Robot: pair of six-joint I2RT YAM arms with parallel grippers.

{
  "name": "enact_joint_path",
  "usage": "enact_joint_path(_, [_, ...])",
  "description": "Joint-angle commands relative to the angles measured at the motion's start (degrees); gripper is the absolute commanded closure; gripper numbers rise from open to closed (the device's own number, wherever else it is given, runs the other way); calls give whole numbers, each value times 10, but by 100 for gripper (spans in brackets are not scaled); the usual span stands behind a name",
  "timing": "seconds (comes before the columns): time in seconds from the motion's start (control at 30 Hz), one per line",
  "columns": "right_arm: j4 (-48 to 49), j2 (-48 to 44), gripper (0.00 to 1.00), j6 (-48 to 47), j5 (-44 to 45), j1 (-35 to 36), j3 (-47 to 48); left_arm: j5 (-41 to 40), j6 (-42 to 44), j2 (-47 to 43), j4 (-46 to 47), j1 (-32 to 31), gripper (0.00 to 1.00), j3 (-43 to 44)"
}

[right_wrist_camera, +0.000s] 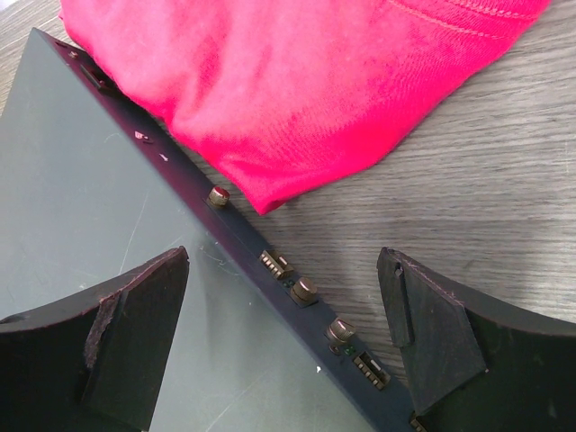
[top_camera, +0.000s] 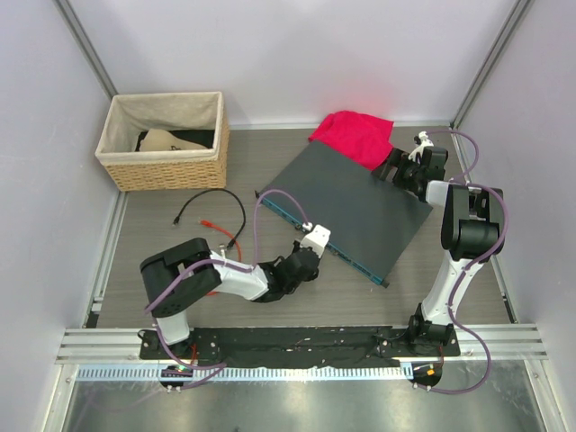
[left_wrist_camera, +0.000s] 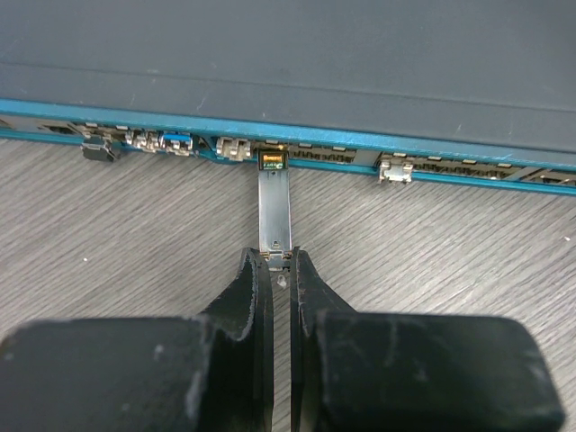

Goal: Insert the plug into the switch port

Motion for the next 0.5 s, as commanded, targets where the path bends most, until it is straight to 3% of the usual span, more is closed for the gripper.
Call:
enact_joint_path(0.0, [21, 2, 5, 4, -10, -3, 16, 52, -16, 13, 161, 3, 100, -9])
enact_joint_path(0.47, [21, 4, 5, 5, -12, -3, 17, 79, 13, 27, 231, 6, 100, -27])
